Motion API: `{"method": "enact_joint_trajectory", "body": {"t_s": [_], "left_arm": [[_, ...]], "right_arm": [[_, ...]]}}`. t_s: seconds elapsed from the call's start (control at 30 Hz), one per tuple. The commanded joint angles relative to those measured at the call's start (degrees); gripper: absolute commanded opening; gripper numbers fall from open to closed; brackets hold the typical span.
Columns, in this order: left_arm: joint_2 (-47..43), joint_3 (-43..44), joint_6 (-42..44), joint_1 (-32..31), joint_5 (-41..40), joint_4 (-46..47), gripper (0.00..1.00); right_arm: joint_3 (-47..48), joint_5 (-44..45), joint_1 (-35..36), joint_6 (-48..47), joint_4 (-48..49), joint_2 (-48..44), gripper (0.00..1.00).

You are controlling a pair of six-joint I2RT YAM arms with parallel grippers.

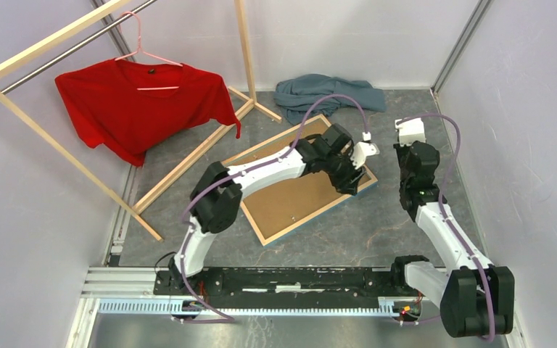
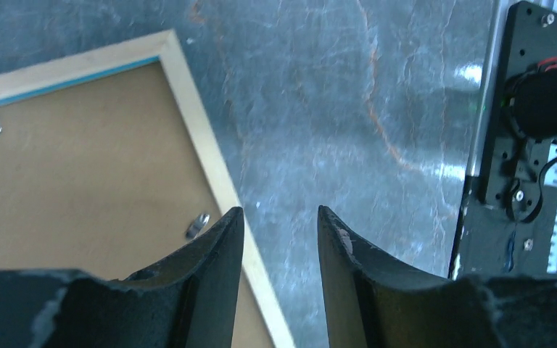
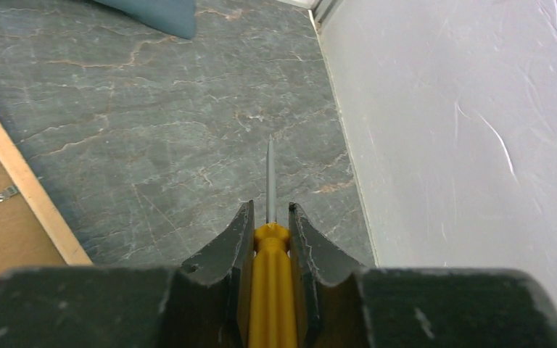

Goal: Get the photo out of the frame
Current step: Adjust the photo frame at the center of the board.

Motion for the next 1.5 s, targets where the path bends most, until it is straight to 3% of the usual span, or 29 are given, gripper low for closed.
{"method": "enact_joint_trajectory", "body": {"t_s": [0.0, 0.4, 1.1, 1.47], "left_arm": [[5.7, 6.9, -6.2, -1.0, 4.4, 2.0, 0.49], [13.8, 10.6, -11.8, -1.0, 2.2, 5.6, 0.49], [18.4, 14.1, -10.1, -1.0, -7.4, 4.6, 0.49], [19.6, 14.1, -8.9, -1.0, -4.0, 3.0, 0.48]], "right_arm": [[0.9, -0.5, -2.1, 1.4, 1.9, -1.7, 0.00], [0.6, -3.8, -3.8, 2.4, 1.7, -3.4, 0.00], [0.3, -9.1, -3.8, 2.4, 1.7, -2.7, 0.00], [0.2, -9.4, -3.9, 2.3, 1.7, -2.5, 0.00]]}}
